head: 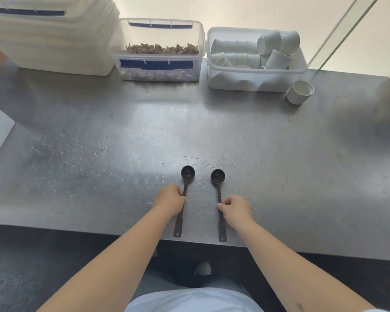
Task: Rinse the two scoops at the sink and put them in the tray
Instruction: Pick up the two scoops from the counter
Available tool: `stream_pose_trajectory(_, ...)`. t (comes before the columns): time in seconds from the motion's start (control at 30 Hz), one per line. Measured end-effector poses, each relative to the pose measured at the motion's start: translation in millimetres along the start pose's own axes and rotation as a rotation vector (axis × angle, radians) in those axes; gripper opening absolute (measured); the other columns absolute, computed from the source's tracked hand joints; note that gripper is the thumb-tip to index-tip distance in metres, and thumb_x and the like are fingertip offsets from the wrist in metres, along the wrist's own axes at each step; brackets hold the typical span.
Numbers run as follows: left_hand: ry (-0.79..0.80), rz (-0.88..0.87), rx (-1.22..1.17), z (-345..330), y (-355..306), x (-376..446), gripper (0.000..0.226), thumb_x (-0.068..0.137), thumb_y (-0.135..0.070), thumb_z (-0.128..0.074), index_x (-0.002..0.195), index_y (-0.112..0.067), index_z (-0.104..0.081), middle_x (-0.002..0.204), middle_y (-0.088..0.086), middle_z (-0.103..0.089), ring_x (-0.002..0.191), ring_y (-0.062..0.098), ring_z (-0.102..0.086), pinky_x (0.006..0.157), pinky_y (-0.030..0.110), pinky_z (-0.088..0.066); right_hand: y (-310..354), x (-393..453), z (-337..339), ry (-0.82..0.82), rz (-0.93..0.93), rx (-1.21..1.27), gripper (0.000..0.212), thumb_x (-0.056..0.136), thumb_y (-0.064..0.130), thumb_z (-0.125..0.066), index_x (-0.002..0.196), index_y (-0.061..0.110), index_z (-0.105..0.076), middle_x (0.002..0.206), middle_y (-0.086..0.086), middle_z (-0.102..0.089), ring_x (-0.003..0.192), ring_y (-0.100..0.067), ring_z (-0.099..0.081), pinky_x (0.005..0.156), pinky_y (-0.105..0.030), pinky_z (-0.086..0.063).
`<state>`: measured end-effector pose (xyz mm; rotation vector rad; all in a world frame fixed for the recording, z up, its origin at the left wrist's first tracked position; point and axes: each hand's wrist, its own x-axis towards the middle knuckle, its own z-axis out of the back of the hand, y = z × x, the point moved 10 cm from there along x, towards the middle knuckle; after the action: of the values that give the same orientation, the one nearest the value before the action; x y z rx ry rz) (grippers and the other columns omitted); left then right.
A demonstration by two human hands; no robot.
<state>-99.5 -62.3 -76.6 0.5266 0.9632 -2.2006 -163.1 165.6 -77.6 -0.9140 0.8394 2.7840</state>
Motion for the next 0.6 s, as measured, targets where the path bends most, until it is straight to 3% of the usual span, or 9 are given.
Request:
stream_pose_trajectory(0.13, 0.062, 0.039, -0.12, 1.7, 5.0, 2.2, 0.025, 0.083, -0.009, -0.058, 0.062, -0.018, -0.048, 0.073, 0.006, -0.059, 0.076, 0.029, -0.065, 0.069, 0.04, -0.057, -5.6, -1.5, -8.3, 0.084, -0.039, 0.194, 0.02, 0.086, 0.02, -0.068, 0.067, 0.016, -0.068, 0.057, 0.0, -0.062, 0.053, -0.014, -0.059, 0.055, -0.027, -0.046)
stream_pose_trajectory(0.3, 0.272, 0.06, -0.39, -3.9, 5.9, -15.1, 0.017, 0.09, -0.003, -0.056, 0.076, -0.011, -0.051, 0.08, 0.016, -0.062, 0.058, 0.021, -0.052, 0.043, 0.025, -0.035, -3.1, -18.0, -15.1, 0.241, -0.051, 0.465, 0.022, 0.09, 0.013, -0.065, 0.068, 0.015, -0.065, 0.051, 0.001, -0.05, 0.049, -0.012, -0.041, 0.043, -0.022, -0.031)
stream_pose_trajectory(0.37, 0.326, 0.024, -0.467, -0.7, -0.8, -30.2, 0.013, 0.091, -0.003, -0.055, 0.081, -0.01, -0.052, 0.08, 0.014, -0.069, 0.052, 0.015, -0.047, 0.043, 0.024, -0.03, 2.3, -27.9, -12.0, 0.295, -0.036, 0.536, 0.025, 0.091, 0.012, -0.063, 0.067, 0.016, -0.064, 0.051, 0.003, -0.048, 0.046, -0.009, -0.039, 0.041, -0.019, -0.029)
stream_pose_trajectory(0.5, 0.322, 0.013, -0.556, 11.1, -3.7, -58.9, 0.011, 0.09, -0.001, -0.054, 0.086, -0.01, -0.051, 0.084, 0.009, -0.078, 0.052, 0.009, -0.051, 0.046, 0.022, -0.035, 17.6, -48.0, -1.2, 0.363, 0.014, 0.666, 0.024, 0.093, 0.011, -0.061, 0.07, 0.018, -0.062, 0.058, 0.005, -0.051, 0.049, -0.006, -0.044, 0.049, -0.02, -0.031)
stream_pose_trajectory(0.6, 0.297, -0.004, -0.587, 21.2, 2.6, -80.7, 0.006, 0.087, -0.004, -0.062, 0.092, -0.006, -0.06, 0.08, 0.004, -0.078, 0.057, 0.007, -0.055, 0.049, 0.022, -0.04, 32.7, -64.1, 6.4, 0.399, 0.08, 0.674, 0.025, 0.094, 0.009, -0.059, 0.07, 0.018, -0.062, 0.063, 0.004, -0.06, 0.055, -0.007, -0.051, 0.057, -0.023, -0.042)
